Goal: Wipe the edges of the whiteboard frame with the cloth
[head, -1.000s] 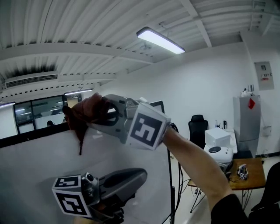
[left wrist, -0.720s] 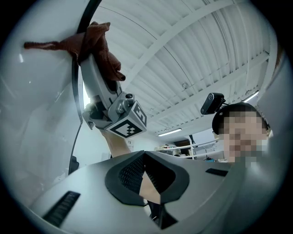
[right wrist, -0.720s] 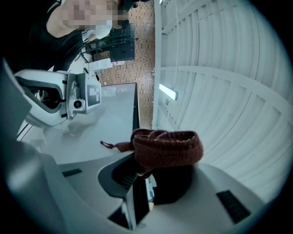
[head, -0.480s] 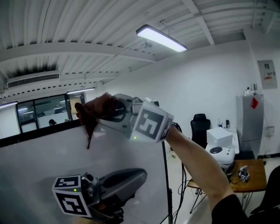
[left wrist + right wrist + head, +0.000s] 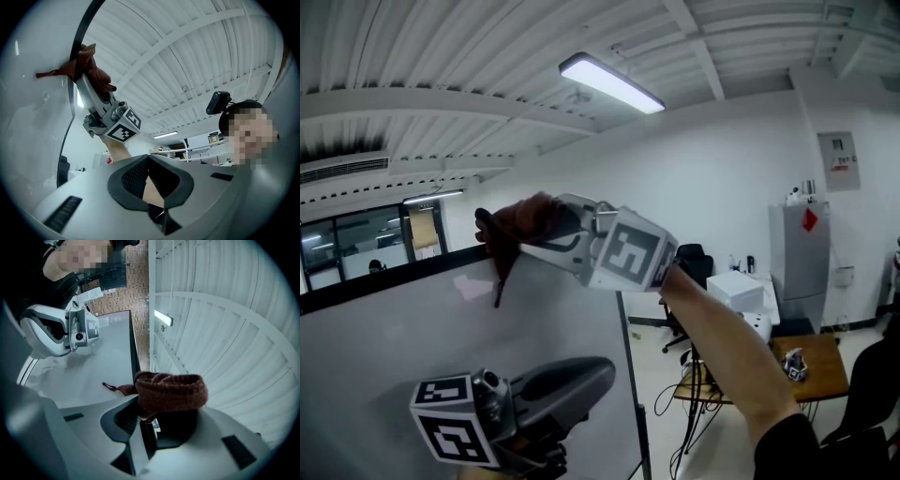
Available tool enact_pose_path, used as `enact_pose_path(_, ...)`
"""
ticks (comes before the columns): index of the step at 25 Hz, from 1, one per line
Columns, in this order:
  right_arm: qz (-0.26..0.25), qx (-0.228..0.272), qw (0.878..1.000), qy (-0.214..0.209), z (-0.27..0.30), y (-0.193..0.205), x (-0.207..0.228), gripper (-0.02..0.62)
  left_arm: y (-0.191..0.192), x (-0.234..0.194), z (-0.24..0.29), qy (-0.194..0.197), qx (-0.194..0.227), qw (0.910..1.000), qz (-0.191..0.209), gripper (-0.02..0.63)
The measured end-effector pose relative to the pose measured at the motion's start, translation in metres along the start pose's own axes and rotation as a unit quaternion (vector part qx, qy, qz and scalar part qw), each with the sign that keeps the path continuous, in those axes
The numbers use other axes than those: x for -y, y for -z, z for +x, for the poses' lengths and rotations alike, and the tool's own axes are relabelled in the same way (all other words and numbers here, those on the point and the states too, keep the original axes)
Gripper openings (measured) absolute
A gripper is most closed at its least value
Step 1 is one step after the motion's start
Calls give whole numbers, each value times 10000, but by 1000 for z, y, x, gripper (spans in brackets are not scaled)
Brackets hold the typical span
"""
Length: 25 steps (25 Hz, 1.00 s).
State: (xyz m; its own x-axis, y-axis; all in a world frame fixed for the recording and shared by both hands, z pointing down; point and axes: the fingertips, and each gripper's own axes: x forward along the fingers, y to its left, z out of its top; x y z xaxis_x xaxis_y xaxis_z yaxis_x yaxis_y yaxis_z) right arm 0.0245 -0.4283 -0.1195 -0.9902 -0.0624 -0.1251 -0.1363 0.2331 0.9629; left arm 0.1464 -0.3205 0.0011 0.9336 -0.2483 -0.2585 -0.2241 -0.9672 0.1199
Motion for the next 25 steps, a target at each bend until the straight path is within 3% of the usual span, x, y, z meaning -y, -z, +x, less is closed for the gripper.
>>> enact_pose_path(16,206,-681,9963,485,-3,41,14,86,1,-9,-15,471,-297,9984,-24,-3)
enact_pose_path(25,335,-585,9953,692,-25,76,19,86,16,-40,8,334,-324,9988,-117,-3)
